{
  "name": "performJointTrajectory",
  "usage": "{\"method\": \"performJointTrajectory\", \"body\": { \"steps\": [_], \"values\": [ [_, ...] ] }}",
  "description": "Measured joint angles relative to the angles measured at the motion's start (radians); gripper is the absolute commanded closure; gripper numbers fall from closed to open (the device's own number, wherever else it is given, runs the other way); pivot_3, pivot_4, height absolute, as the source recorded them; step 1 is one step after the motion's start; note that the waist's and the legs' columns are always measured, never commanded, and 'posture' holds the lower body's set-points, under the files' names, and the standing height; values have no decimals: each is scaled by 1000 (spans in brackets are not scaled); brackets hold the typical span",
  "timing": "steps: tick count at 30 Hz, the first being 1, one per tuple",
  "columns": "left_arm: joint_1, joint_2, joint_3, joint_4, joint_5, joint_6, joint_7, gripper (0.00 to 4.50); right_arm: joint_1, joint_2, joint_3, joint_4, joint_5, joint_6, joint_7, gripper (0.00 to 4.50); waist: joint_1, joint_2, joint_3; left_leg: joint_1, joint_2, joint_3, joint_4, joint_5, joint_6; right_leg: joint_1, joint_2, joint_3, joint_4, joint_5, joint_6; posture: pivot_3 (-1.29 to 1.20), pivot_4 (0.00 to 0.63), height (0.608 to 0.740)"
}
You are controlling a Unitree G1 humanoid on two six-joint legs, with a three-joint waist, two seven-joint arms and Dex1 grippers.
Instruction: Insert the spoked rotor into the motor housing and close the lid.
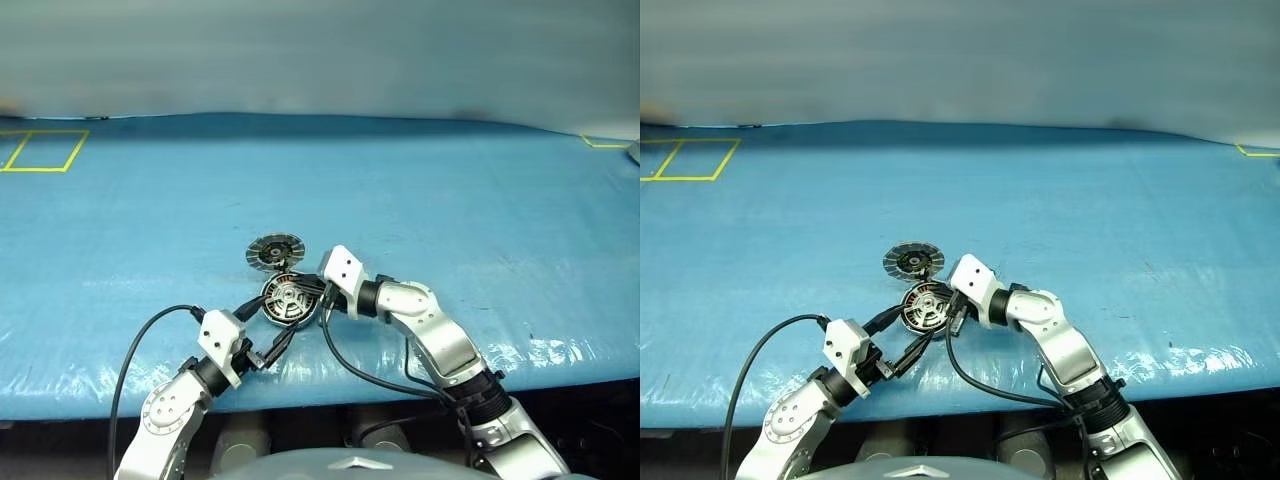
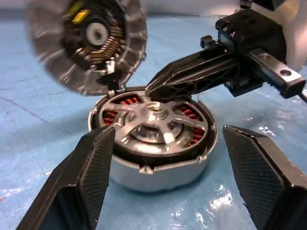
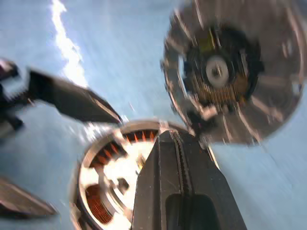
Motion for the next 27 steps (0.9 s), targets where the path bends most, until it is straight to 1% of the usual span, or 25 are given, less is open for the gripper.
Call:
{"method": "performJointTrajectory", "body": {
  "steps": [4,9,12,19,23,25,27],
  "values": [
    [0,0,0,-22,-1,28,5,669,-20,-42,8,-28,7,6,26,4482,7,0,0,0,-1,0,1,0,0,-1,-4,0,-1,0,0,0,150,740],
    [-10,-1,0,-33,-1,48,18,669,-26,-74,65,-21,-13,37,44,4482,7,0,0,0,-2,0,1,0,0,-1,-3,0,-1,0,0,0,150,740],
    [-11,0,8,-33,-1,51,27,669,-59,-86,105,33,-80,38,26,4482,5,0,1,1,-2,0,1,0,0,-1,-1,0,0,0,0,0,150,740],
    [12,31,99,-33,-9,47,37,669,-138,-89,184,103,-187,-19,24,4482,6,0,1,2,-2,1,1,0,0,0,-2,0,0,0,0,0,150,740],
    [16,28,116,-32,-12,39,34,669,-173,-129,252,110,-292,-96,18,4482,7,0,-1,4,-2,1,3,0,0,2,-3,-1,0,0,0,0,150,740],
    [16,25,117,-29,-12,31,30,669,-167,-126,254,110,-303,-99,14,4482,7,-1,-3,5,-1,1,3,0,-1,3,-3,-1,1,0,1,0,150,740],
    [15,20,116,-21,-12,22,24,669,-150,-114,233,106,-276,-71,27,4482,8,-1,-4,5,0,0,3,1,-1,3,-3,-1,1,0,1,0,150,740]
  ]
}}
